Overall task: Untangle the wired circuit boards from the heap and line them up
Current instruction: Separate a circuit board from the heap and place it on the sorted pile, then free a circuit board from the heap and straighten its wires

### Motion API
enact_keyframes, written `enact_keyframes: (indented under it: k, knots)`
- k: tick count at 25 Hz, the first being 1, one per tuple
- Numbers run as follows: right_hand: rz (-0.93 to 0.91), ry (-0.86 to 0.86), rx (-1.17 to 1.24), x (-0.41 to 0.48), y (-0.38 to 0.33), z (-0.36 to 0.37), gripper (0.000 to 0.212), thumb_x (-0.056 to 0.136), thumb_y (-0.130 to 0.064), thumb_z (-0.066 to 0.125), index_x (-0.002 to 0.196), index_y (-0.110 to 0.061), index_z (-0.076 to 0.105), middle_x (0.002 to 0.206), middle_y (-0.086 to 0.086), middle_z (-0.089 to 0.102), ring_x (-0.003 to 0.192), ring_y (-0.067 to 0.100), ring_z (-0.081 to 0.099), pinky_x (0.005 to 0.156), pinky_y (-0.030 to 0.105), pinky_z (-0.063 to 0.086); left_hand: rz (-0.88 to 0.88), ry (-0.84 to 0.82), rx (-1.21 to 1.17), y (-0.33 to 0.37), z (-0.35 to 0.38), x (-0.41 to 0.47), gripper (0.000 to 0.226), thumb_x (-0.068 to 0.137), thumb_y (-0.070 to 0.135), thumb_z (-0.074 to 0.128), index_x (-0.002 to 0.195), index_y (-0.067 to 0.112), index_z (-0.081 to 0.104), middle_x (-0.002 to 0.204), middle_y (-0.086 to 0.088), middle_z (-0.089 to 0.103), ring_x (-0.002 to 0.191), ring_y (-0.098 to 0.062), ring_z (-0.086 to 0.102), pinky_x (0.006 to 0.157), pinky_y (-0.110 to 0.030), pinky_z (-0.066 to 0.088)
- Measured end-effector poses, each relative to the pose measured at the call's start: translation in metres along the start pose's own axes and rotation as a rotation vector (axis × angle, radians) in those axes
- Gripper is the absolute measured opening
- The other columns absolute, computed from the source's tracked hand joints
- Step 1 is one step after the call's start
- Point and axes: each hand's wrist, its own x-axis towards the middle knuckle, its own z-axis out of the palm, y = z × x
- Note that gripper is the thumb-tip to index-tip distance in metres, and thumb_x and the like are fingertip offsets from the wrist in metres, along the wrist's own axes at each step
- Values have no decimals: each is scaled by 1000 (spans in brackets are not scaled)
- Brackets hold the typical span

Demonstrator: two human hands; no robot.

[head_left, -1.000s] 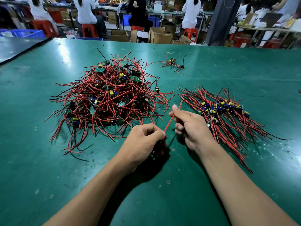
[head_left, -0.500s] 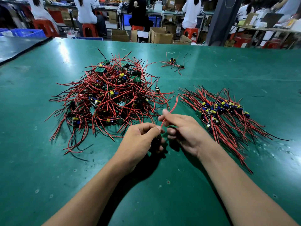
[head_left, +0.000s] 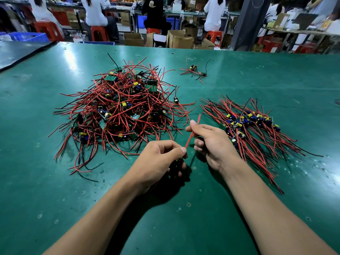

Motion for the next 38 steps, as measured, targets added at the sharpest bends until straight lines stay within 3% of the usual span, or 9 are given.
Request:
enact_keyframes:
  k: [10, 19, 25, 27, 29, 31, 34, 36, 38]
  knots:
    - [80, 82, 307, 4, -9, -1, 24, 96, -20, 62, 79, -3, 63, 50, -7, 42, 33, 3, 27, 35, 14, 22, 13, -106, 69, 2, -4, -1, 23, 94, 14, 61, 72, 15, 68, 63, -10, 66, 50, -19, 55, 51, -23, 44]
    - [328, 34, 579, 3, -18, -7, 33, 98, -24, 59, 69, -9, 54, 63, -3, 35, 28, 3, 25, 29, 14, 22, 7, -109, 44, 1, -5, -1, 20, 93, 14, 62, 75, 12, 71, 66, -11, 68, 52, -21, 57, 51, -24, 44]
    - [217, -22, 294, 3, -14, -6, 49, 80, -57, 68, 88, -9, 69, 59, -5, 45, 42, 3, 32, 39, 14, 27, -19, -1, -87, 0, -3, 2, 23, 95, 19, 60, 90, 0, 70, 72, -14, 70, 53, -21, 61, 49, -23, 50]
    - [191, -51, 200, 3, -12, -6, 53, 76, -62, 67, 91, -11, 71, 62, -5, 49, 44, 5, 35, 41, 16, 31, -15, -7, -146, 2, -5, 2, 18, 93, 11, 60, 99, -3, 69, 80, -16, 73, 60, -20, 64, 52, -24, 53]
    - [146, -63, 54, 2, -9, -7, 44, 91, -53, 60, 93, -10, 71, 64, -4, 51, 44, 6, 37, 41, 18, 32, 9, -28, -169, 3, -8, 0, 14, 90, -1, 58, 100, 0, 68, 89, -16, 75, 70, -20, 67, 59, -24, 55]
    - [98, -115, -141, -2, -4, -6, 29, 101, -31, 57, 97, -6, 70, 65, -1, 52, 42, 5, 38, 38, 18, 29, 53, -20, -222, 5, -10, -1, 14, 87, -3, 59, 97, 4, 65, 96, -20, 74, 80, -24, 70, 67, -31, 57]
    - [80, -359, -378, -13, 3, -5, 21, 91, -23, 73, 101, -5, 70, 71, 13, 53, 45, 13, 39, 42, 20, 29, 135, 51, -339, 9, -12, -1, 20, 81, 9, 64, 100, 6, 60, 111, -23, 70, 89, -30, 65, 84, -48, 53]
    - [85, -512, -449, -19, 3, -3, 28, 80, -31, 83, 99, -14, 74, 80, 17, 54, 56, 19, 43, 54, 32, 33, 179, 109, -369, 11, -13, 1, 23, 81, 16, 65, 102, 11, 57, 115, -13, 71, 77, -22, 64, 75, -40, 53]
    - [65, -559, -403, -22, 0, 0, 27, 75, -37, 85, 94, -20, 75, 75, 8, 61, 57, 17, 49, 57, 29, 38, 199, 182, -400, 12, -15, 3, 23, 82, 19, 66, 101, 14, 57, 114, -8, 73, 75, -17, 64, 69, -34, 54]
